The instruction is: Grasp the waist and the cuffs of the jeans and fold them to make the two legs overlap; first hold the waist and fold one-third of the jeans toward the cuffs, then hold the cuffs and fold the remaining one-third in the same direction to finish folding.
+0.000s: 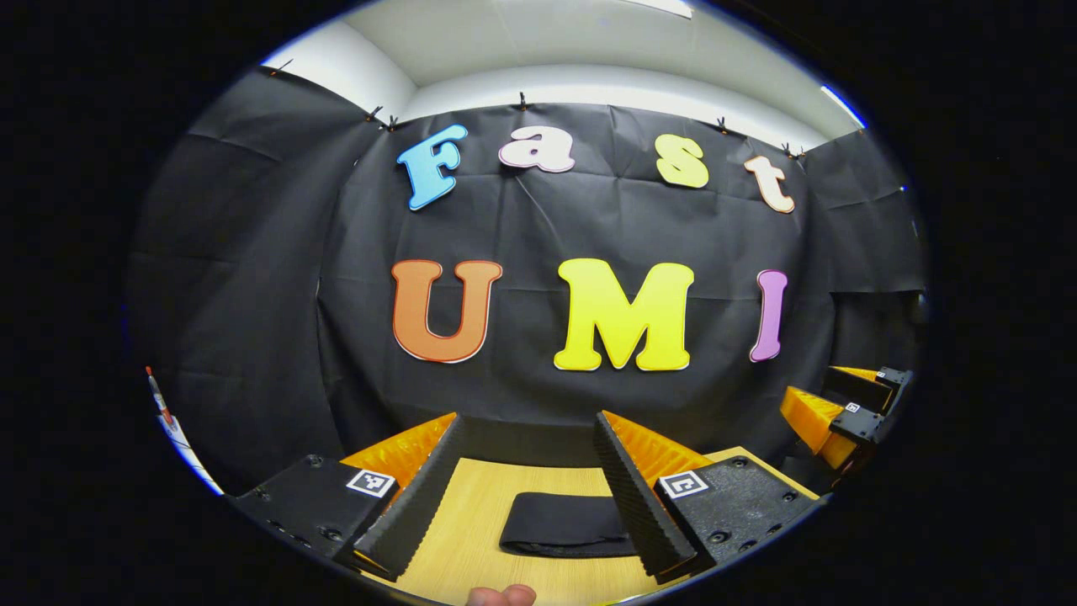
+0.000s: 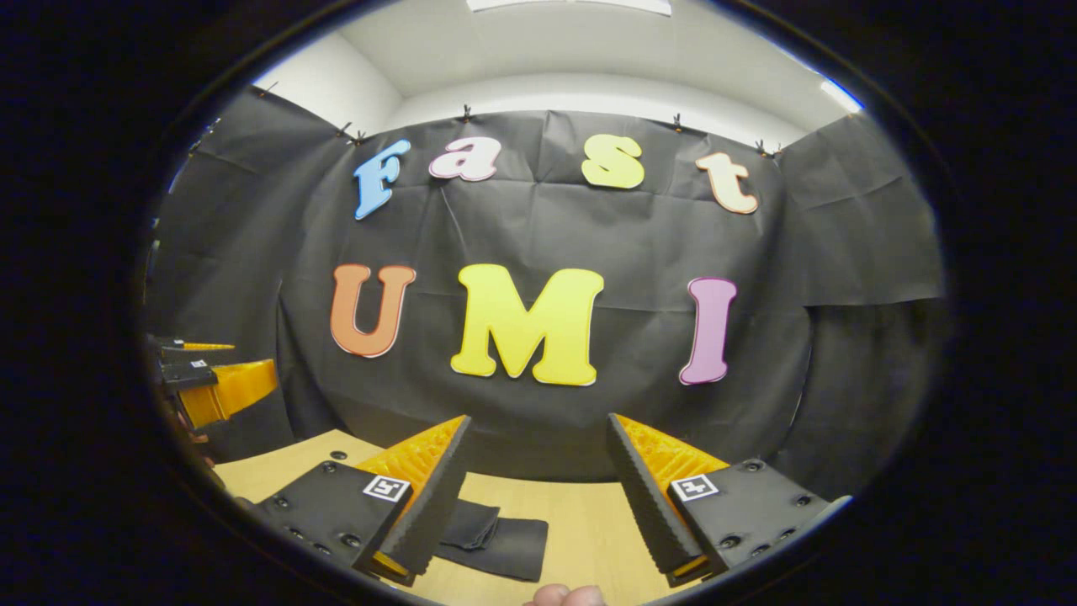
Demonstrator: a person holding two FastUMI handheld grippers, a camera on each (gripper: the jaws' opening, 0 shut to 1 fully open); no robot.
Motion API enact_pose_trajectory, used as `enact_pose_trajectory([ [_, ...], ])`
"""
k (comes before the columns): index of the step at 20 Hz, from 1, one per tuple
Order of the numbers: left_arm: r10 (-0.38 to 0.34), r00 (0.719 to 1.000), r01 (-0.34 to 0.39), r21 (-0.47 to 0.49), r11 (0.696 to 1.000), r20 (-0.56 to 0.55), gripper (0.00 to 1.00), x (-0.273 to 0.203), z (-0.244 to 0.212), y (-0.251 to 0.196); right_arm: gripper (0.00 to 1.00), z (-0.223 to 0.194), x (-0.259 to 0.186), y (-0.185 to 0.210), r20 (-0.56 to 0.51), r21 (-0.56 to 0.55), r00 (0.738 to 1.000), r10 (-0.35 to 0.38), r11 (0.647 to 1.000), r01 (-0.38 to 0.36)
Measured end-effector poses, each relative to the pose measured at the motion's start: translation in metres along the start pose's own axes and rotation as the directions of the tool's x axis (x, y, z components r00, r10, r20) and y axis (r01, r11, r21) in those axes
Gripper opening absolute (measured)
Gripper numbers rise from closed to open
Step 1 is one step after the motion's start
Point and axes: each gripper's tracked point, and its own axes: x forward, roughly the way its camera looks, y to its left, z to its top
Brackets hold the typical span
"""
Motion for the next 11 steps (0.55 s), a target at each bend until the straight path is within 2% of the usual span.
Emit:
enact_pose_trajectory([
  [3, -0.019, 1.000, 0.020, 0.022, 1.000, -0.006, 0.98, 0.000, -0.004, -0.002, 0.95, -0.004, -0.001, 0.002, -0.006, 0.006, 1.000, -0.005, 1.000, 0.005],
  [11, -0.049, 0.998, 0.049, -0.001, 0.999, -0.035, 0.98, 0.003, -0.008, -0.007, 0.95, -0.012, -0.002, 0.006, -0.026, 0.000, 0.999, -0.019, 1.000, 0.019],
])
